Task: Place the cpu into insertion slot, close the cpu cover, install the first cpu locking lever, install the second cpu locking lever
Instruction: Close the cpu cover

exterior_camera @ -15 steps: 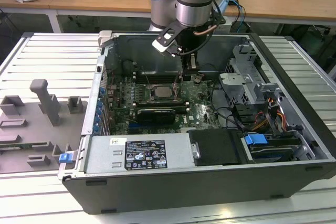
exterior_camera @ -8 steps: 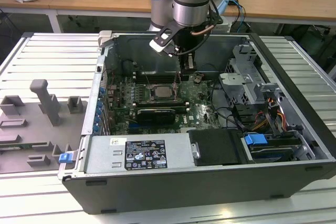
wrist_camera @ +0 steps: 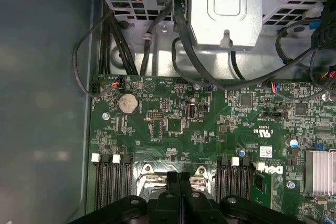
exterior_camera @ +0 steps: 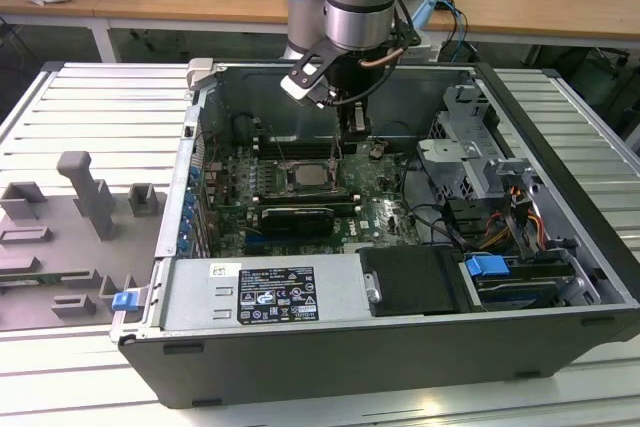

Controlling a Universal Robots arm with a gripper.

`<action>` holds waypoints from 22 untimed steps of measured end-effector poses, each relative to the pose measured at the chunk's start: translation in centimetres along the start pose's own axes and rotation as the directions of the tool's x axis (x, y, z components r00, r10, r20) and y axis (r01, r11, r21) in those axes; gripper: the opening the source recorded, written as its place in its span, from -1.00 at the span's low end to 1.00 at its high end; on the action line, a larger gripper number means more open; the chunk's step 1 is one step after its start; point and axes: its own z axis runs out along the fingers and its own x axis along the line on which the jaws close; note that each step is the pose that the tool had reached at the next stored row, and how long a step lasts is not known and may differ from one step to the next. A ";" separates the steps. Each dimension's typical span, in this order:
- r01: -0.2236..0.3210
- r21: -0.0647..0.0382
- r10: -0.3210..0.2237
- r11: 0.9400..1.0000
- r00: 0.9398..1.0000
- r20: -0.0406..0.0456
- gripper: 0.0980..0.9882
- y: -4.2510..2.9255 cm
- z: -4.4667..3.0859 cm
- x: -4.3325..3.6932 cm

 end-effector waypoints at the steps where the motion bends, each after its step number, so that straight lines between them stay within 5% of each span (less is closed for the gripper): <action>1: 0.000 0.000 0.000 1.000 1.000 0.000 -0.98 -0.04 0.00 0.00; 10: 0.000 0.001 0.000 1.000 1.000 0.000 -0.98 -1.26 0.20 0.03; 14: 0.000 0.000 0.000 1.000 1.000 -0.001 -0.98 -3.64 0.07 0.10; 19: 0.000 0.000 0.000 1.000 1.000 -0.001 -0.98 -5.26 0.01 0.15; 22: 0.000 0.000 0.000 1.000 1.000 -0.001 -0.98 -5.57 -0.01 0.15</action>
